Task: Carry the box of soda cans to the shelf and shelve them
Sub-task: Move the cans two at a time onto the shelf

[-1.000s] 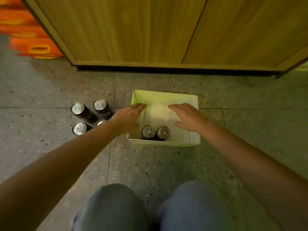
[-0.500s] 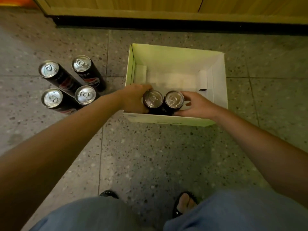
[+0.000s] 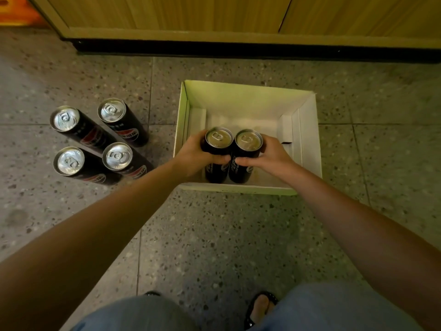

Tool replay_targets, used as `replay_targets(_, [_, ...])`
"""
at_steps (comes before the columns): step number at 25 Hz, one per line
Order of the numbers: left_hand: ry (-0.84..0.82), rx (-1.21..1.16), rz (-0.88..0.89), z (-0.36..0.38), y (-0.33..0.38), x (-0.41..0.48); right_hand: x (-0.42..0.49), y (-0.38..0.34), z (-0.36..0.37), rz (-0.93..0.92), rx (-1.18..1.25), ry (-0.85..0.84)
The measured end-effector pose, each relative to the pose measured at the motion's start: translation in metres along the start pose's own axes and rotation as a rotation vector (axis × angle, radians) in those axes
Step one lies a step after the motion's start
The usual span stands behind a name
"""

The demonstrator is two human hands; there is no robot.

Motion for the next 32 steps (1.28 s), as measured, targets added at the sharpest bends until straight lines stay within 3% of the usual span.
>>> replay_targets(5, [0.031,-0.047,0.096,-0.016,0.096,-0.052,-0.042,-0.097,-0.040,-0.040,0.018,0.108])
replay_targets(15, [-0.091,-0.042,0.225,-0.054,0.453,-0.286,-0.226,-0.464,-0.171,-0.105,0.030,0.102])
replay_targets(24, [-0.118,-0.022,0.364,-0.088,0.734,-0.469,-0.358,-0.762,-0.279,-0.187,-0.069,0.279])
replay_targets(32, [0.005,-0.025,0.510,-0.127,0.868,-0.485,-0.375,-0.888,-0.340,-0.329,-0.091,0.469])
Point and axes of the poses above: each hand's wrist, its own x-axis towards the middle knuckle, its own z-axis out of the palm, y = z × x, the point moved 5 cm from there along x, towards the middle knuckle, and after that the axes turned 5 degrees about -y, right-handed, at the moved point
